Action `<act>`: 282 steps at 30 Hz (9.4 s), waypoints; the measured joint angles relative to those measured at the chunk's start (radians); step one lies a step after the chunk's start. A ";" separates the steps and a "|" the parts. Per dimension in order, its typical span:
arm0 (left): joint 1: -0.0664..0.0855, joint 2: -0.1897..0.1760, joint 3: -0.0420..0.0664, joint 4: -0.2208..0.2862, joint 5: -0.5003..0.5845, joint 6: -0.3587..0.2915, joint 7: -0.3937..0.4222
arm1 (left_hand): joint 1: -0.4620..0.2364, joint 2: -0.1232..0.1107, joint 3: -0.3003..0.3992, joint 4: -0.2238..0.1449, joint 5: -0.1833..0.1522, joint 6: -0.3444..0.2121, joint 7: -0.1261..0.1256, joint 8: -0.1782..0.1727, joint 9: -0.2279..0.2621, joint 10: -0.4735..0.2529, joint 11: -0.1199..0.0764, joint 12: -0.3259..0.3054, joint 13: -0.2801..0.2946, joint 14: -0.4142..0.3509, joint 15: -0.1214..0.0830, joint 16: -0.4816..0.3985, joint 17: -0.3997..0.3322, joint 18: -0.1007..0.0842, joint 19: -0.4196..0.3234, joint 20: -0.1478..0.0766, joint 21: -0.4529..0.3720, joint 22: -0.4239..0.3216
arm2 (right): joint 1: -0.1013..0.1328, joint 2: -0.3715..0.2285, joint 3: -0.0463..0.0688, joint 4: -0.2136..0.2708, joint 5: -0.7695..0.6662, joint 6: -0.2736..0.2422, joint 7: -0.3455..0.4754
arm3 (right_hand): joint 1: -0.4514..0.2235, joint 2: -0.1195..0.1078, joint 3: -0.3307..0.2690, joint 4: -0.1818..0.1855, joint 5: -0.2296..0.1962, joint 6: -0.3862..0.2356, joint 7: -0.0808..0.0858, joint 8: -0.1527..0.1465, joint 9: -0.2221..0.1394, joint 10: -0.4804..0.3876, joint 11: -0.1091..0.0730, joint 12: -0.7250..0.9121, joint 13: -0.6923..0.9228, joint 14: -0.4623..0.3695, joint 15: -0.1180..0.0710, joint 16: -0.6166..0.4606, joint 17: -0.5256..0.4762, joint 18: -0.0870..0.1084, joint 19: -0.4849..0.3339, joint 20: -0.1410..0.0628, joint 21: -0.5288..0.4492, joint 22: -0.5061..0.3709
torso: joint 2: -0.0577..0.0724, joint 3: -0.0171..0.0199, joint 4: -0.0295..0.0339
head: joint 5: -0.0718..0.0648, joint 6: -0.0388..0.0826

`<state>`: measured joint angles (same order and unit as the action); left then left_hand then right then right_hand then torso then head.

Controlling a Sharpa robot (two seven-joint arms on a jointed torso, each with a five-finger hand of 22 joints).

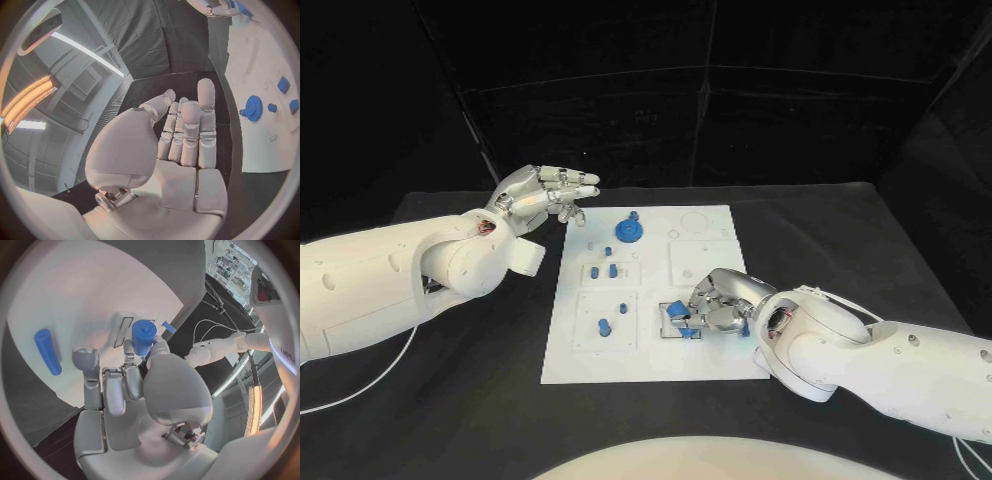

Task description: Assemble the parts on the task board

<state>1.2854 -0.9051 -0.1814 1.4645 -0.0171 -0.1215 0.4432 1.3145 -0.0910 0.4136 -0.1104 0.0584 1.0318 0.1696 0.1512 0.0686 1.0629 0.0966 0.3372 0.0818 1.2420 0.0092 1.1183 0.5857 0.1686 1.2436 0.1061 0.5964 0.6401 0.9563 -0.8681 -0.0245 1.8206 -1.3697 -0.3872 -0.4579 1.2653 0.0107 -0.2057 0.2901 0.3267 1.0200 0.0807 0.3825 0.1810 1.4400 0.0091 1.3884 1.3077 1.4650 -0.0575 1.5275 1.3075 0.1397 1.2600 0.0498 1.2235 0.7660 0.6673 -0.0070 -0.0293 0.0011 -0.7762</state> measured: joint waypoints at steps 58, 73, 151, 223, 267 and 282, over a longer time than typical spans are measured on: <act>0.000 -0.011 0.000 -0.002 0.000 0.003 -0.005 | 0.000 0.000 -0.002 -0.003 0.000 -0.012 0.005 0.000 -0.001 -0.011 0.003 0.004 0.000 0.000 0.000 0.004 -0.008 0.000 0.000 0.000 0.000 -0.002 | 0.000 -0.032 0.000 0.049 0.049 0.033 -0.006 | -0.207 -0.044 0.036 0.001 -0.240 -0.020 -0.006 0.043 0.036 -0.055 -0.013 -0.098 -0.068 0.004 -0.004 -0.024 0.000 0.000 -0.031 -0.006 -0.066 -0.084 | 0.000 0.0010 -0.0008 | 0.006 -0.003; 0.000 -0.012 0.000 -0.004 0.000 0.009 -0.010 | 0.000 0.000 -0.002 -0.003 0.000 -0.012 0.005 0.000 -0.001 -0.014 0.007 0.004 0.000 0.000 0.000 0.004 -0.012 0.000 0.000 0.000 -0.004 -0.003 | 0.000 -0.030 0.000 0.049 0.116 0.055 0.006 | -0.174 -0.010 0.033 -0.003 -0.193 -0.020 -0.006 0.047 0.041 -0.052 -0.009 -0.098 -0.065 0.004 -0.003 -0.024 0.000 0.000 -0.031 -0.005 -0.066 -0.083 | 0.000 0.0010 -0.0005 | 0.009 -0.008; 0.000 0.009 0.000 -0.015 0.000 0.015 -0.017 | 0.000 0.000 -0.005 0.000 0.000 -0.015 0.009 0.000 0.000 -0.022 0.007 0.008 0.000 -0.004 0.004 0.004 -0.017 0.000 0.004 0.003 -0.004 -0.005 | 0.010 -0.156 0.001 0.010 -0.147 0.114 -0.088 | 0.121 0.020 0.032 -0.192 -0.080 -0.025 -0.004 0.036 0.034 -0.069 -0.007 -0.139 -0.093 0.000 -0.007 -0.040 0.000 0.000 -0.038 -0.005 -0.089 -0.115 | -0.008 -0.0046 -0.0150 | -0.031 -0.007; 0.001 0.001 0.000 -0.008 0.000 0.016 -0.018 | -0.017 0.004 -0.018 0.012 0.000 -0.022 0.009 0.000 0.000 -0.025 0.011 0.019 0.001 -0.007 0.007 0.004 -0.020 0.000 0.003 0.003 -0.012 -0.010 | 0.006 -0.046 0.000 0.012 -0.073 -0.024 -0.088 | 0.010 -0.075 0.250 -0.111 0.007 0.041 -0.013 -0.030 0.020 -0.036 -0.018 -0.099 -0.041 0.004 -0.014 -0.017 0.000 0.000 -0.003 -0.010 -0.042 -0.012 | -0.007 -0.0050 -0.0148 | -0.017 -0.020; 0.001 0.005 0.000 -0.010 0.000 0.020 -0.021 | -0.017 0.004 -0.017 0.012 0.000 -0.022 0.009 0.000 0.000 -0.025 0.011 0.019 0.002 -0.007 0.007 0.004 -0.019 0.000 0.003 0.003 -0.012 -0.009 | 0.006 -0.016 0.000 0.005 0.012 0.033 -0.102 | -0.052 -0.079 0.183 -0.030 0.115 0.077 -0.034 -0.017 0.072 -0.018 -0.029 -0.085 -0.033 0.004 -0.021 -0.012 0.000 0.000 0.004 -0.018 -0.031 0.003 | -0.007 -0.0042 -0.0157 | -0.018 -0.013; 0.001 0.005 0.000 -0.009 0.000 0.020 -0.023 | -0.017 0.004 -0.021 0.016 0.000 -0.022 0.009 0.000 0.000 -0.029 0.007 0.019 0.001 -0.007 0.007 0.004 -0.024 0.000 0.003 0.003 -0.012 -0.011 | 0.006 -0.007 0.000 0.001 0.013 0.033 -0.101 | -0.060 -0.079 0.141 -0.008 0.049 0.073 -0.030 -0.017 0.091 -0.018 -0.029 -0.085 -0.033 0.004 -0.021 -0.012 0.000 0.000 0.004 -0.018 -0.031 -0.004 | -0.007 -0.0041 -0.0154 | -0.018 -0.013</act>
<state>1.2859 -0.9003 -0.1813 1.4552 -0.0172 -0.1014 0.4205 1.2979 -0.0874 0.3929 -0.0949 0.0584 1.0095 0.1784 0.1512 0.0682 1.0342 0.1035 0.3562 0.0832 1.2348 0.0163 1.1223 0.5620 0.1685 1.2471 0.1096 0.5849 0.6293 0.9626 -0.8752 -0.0246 1.8213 -1.3569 -0.3542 -0.5586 1.2051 -0.0682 -0.0650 0.2819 0.3754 1.0930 0.0503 0.3657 0.2724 1.4222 -0.0197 1.3033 1.2746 1.4687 -0.0790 1.5159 1.3073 0.1398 1.2638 0.0322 1.1926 0.7619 0.6598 -0.0111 -0.0448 -0.0168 -0.7896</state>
